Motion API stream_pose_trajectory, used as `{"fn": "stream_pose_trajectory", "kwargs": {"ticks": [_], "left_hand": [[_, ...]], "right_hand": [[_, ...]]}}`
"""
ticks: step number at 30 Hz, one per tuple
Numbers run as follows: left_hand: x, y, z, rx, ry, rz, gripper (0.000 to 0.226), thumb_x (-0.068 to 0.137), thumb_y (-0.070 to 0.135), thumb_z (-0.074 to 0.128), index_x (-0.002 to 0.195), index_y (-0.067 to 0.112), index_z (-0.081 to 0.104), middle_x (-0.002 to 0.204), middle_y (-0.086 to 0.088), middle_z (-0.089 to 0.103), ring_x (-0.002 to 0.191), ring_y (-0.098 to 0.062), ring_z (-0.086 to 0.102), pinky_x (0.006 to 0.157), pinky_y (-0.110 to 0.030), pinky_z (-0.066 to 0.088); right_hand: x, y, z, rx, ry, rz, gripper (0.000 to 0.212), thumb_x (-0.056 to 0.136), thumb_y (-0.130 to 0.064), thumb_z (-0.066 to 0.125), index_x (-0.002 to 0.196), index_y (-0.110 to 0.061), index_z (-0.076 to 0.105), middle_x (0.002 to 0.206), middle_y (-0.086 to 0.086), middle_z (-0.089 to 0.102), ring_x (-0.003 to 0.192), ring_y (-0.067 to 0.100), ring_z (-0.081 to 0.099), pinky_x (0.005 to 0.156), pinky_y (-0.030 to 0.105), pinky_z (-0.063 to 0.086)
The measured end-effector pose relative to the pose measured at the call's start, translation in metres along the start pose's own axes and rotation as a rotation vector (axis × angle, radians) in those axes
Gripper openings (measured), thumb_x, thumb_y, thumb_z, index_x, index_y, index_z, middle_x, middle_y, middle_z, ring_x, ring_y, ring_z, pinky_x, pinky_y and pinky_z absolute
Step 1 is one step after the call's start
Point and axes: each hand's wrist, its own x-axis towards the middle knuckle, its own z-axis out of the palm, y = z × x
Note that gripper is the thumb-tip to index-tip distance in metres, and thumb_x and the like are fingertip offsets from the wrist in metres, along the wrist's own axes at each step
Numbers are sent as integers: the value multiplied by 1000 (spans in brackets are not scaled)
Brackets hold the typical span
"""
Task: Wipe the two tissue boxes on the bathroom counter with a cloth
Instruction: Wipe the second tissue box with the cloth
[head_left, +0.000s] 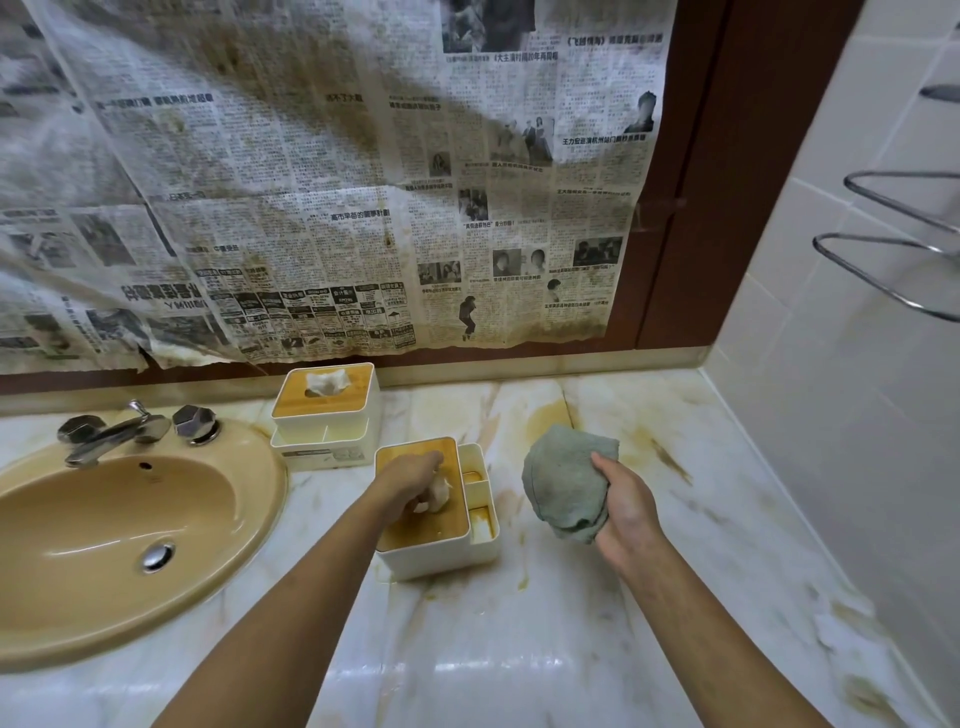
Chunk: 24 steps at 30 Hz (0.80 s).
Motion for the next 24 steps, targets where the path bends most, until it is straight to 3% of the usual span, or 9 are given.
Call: {"fn": "stream_pose_trajectory", "kwargs": {"ticks": [2, 5, 8, 11, 14, 18, 20, 22, 24], "left_hand": [[5, -6, 4, 35, 42, 24, 50, 99, 38, 47, 64, 8, 63, 49, -2, 58, 56, -18, 51, 62, -27, 38], [10, -14, 5, 56, 85, 62, 53, 99, 23, 40, 52, 7, 60, 51, -3, 60, 56, -21, 54, 60, -26, 42], [9, -20, 1, 97, 74, 99, 62, 101, 26, 35, 47, 10, 60, 59, -8, 64, 72, -32, 61, 79, -34, 50], [-1, -17, -7, 265, 74, 157, 49, 105, 30, 33, 80, 1, 65, 97, -21, 68, 101, -38, 63, 97, -44, 47], [-7, -8, -17, 349, 117, 198, 45, 107, 33, 31, 119, 5, 64, 121, -19, 63, 113, -35, 59, 100, -44, 45], [-5, 5, -29, 219, 119, 189, 56, 103, 48, 36, 105, 3, 69, 110, -14, 65, 98, -28, 59, 85, -37, 39], [-4, 11, -36, 72, 76, 150, 51, 99, 54, 42, 96, 7, 63, 94, -10, 61, 88, -25, 55, 83, -37, 37], [-3, 14, -41, -55, 20, 110, 46, 97, 55, 45, 77, 15, 51, 67, -3, 47, 63, -18, 45, 68, -32, 36], [-1, 16, -44, -170, -33, 107, 49, 97, 54, 47, 63, 20, 38, 54, 2, 32, 46, -13, 26, 50, -26, 23]], "right_hand": [[0, 1, 0, -9, -6, -8, 28, 101, -18, 51, 118, 0, 62, 110, 21, 70, 93, 34, 69, 68, 39, 56], [-1, 2, 1, -25, -20, -44, 25, 101, -16, 50, 114, 0, 63, 100, 17, 72, 85, 30, 70, 63, 36, 55], [-3, 4, 2, -31, -28, -85, 21, 102, -17, 49, 110, -5, 64, 96, 13, 72, 82, 27, 70, 56, 32, 55], [0, 6, 3, 13, -28, -104, 22, 103, -21, 48, 111, -9, 64, 103, 11, 72, 91, 27, 70, 68, 37, 57], [2, 8, 9, 82, -43, -132, 27, 103, -23, 48, 121, -9, 63, 114, 11, 71, 104, 27, 68, 85, 40, 55], [-2, 10, 23, -12, -86, -275, 23, 104, -25, 46, 115, -19, 65, 113, 5, 72, 108, 23, 67, 92, 38, 53], [-7, 10, 34, -96, -139, -380, 25, 105, -25, 45, 119, -17, 64, 105, 0, 73, 98, 14, 70, 81, 27, 55], [-11, 13, 47, -214, -220, -487, 27, 106, -24, 43, 122, -16, 63, 94, -6, 73, 82, 5, 70, 69, 19, 52], [-13, 21, 58, -354, -320, -556, 29, 104, -30, 45, 130, -30, 60, 121, -10, 69, 112, 7, 64, 93, 30, 51]]}}
